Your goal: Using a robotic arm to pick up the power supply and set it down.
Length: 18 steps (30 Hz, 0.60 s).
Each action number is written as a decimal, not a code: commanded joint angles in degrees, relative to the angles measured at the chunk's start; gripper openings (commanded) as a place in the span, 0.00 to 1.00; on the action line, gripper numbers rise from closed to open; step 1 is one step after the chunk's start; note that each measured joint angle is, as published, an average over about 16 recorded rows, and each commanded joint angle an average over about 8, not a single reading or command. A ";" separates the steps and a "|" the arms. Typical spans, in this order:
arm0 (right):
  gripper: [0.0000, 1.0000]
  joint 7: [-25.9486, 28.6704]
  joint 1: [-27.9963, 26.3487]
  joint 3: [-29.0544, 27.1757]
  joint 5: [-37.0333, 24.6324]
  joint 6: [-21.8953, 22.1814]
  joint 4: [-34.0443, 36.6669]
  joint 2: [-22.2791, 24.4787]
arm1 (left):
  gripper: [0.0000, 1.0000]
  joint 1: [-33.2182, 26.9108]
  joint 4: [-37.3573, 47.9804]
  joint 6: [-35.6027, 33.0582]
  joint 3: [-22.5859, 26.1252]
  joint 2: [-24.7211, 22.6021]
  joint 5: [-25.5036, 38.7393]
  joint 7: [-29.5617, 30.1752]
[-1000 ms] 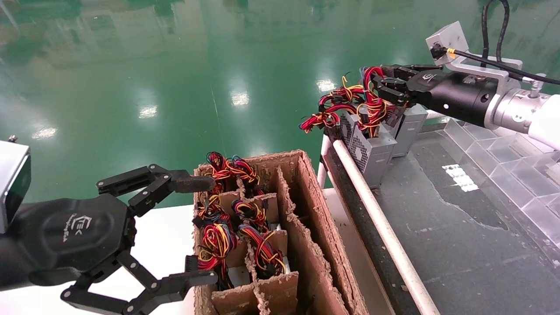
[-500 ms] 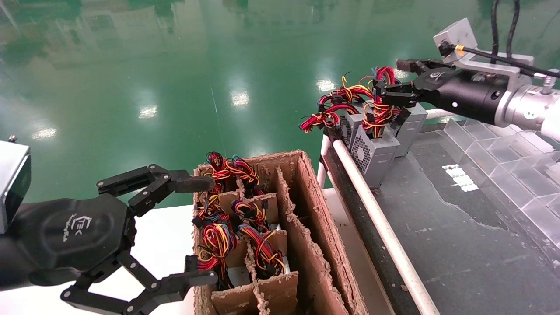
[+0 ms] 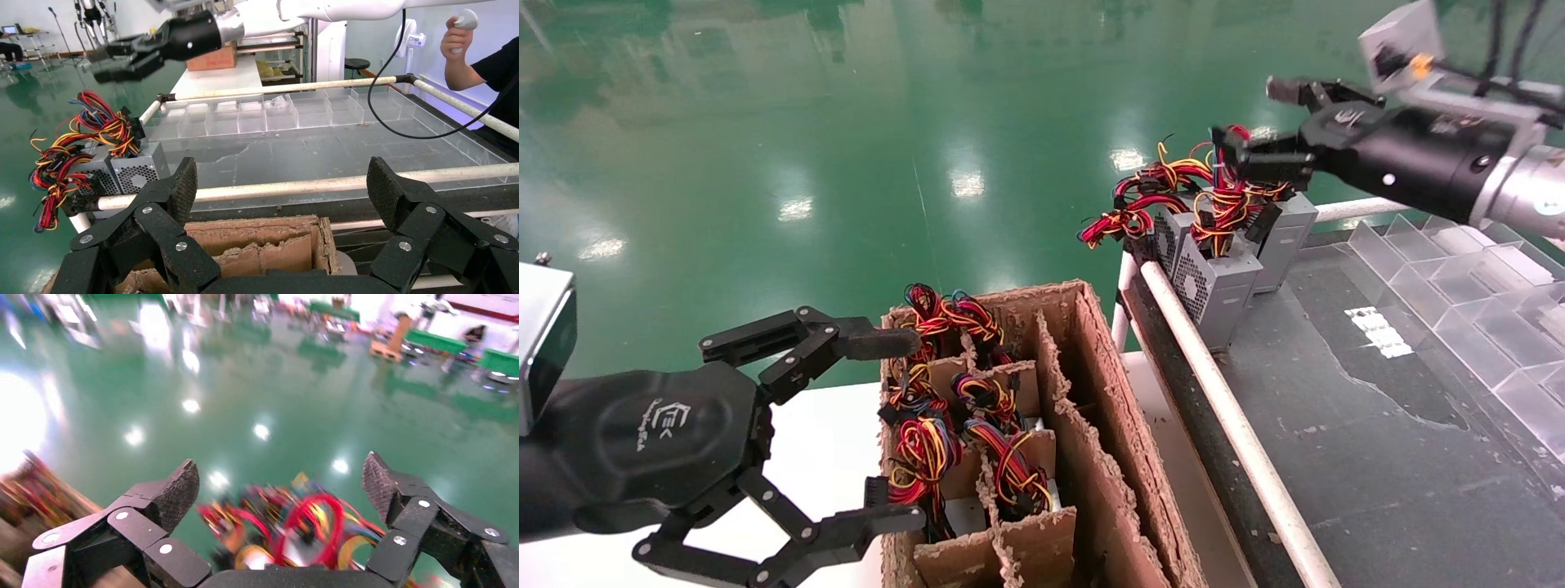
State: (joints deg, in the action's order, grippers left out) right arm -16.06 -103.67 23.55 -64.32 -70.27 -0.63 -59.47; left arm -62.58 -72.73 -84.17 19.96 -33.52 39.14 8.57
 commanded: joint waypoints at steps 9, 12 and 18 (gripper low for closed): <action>1.00 3.80 3.23 -2.59 4.55 -6.20 -3.95 2.49 | 1.00 0.01 0.02 0.02 0.00 0.01 -0.01 -0.01; 1.00 5.04 5.31 -2.85 5.51 -6.69 -7.66 3.67 | 1.00 0.00 0.02 0.02 0.01 0.01 -0.01 -0.01; 1.00 7.51 9.50 -3.39 7.44 -7.69 -15.09 6.03 | 1.00 0.00 0.03 0.01 0.01 0.01 -0.01 -0.02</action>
State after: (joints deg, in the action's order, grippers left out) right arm -8.57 -94.21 20.17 -56.89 -77.95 -15.65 -53.46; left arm -62.58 -72.71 -84.15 19.97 -33.51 39.13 8.56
